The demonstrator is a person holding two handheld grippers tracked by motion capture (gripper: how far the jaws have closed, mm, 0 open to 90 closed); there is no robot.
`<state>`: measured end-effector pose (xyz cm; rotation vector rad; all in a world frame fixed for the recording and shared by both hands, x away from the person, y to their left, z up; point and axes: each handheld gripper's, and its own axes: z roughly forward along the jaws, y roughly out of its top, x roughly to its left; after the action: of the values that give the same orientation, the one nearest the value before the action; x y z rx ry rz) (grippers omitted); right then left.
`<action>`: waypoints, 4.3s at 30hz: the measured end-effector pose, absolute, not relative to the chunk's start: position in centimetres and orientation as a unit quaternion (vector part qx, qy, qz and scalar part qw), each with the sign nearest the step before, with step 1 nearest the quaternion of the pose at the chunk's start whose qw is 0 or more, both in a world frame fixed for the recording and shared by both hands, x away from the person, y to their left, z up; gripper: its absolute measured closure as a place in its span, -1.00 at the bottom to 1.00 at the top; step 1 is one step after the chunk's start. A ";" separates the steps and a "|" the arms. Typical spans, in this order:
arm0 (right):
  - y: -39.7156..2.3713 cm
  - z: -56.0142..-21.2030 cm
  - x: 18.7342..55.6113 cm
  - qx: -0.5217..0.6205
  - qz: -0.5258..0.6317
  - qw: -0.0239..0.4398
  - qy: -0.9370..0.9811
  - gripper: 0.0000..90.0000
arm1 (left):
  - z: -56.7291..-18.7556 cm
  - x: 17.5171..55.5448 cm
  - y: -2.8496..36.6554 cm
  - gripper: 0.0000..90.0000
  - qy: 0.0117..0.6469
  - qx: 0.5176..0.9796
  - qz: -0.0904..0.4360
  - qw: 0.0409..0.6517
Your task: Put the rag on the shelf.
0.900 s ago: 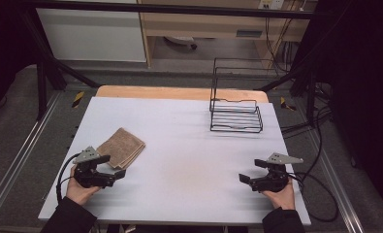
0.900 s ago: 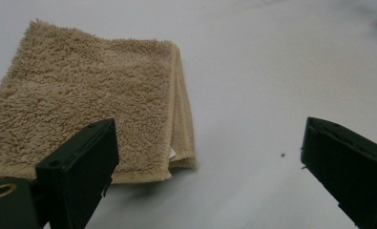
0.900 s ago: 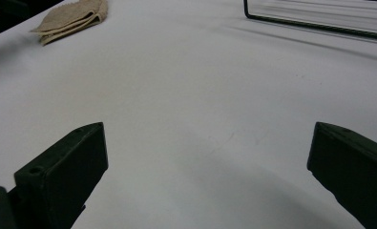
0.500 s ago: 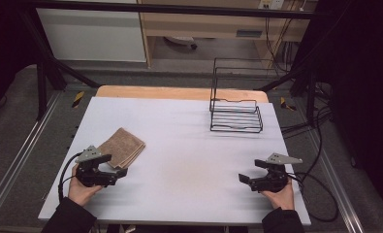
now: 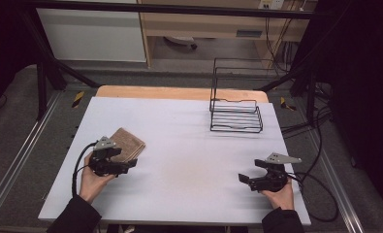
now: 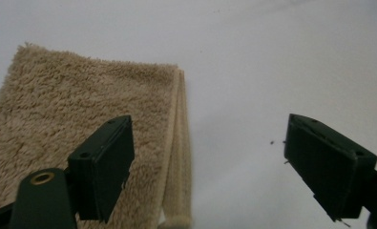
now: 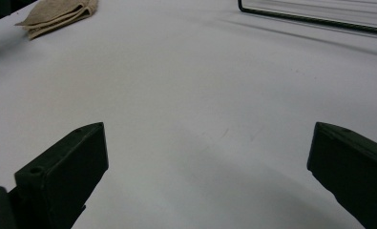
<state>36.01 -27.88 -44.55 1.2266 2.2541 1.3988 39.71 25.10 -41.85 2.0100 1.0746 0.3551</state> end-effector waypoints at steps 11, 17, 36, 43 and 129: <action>-27.8 -44.6 36.1 0.417 0.470 0.109 0.771 -0.99 | -42.4 43.4 22.5 -0.21 0.449 0.794 0.164 0.375; -27.8 -44.6 36.0 0.416 0.470 0.110 0.771 -0.99 | -43.2 44.7 21.6 -0.02 0.458 0.796 0.165 0.360; -27.8 -44.6 36.1 0.414 0.471 0.110 0.771 -0.99 | -44.5 46.0 20.7 0.50 0.468 0.797 0.193 0.330; -27.8 -44.7 36.1 0.414 0.470 0.110 0.772 -0.99 | -44.6 46.2 21.0 0.81 0.476 0.792 0.194 0.330; -15.2 -43.3 38.7 0.410 0.459 0.090 0.783 -0.80 | -42.3 37.8 28.9 -0.72 0.430 0.784 0.150 0.422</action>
<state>38.75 -15.17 -43.34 1.2194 2.3277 1.3633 37.80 28.90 -42.32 1.9624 1.0779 0.3746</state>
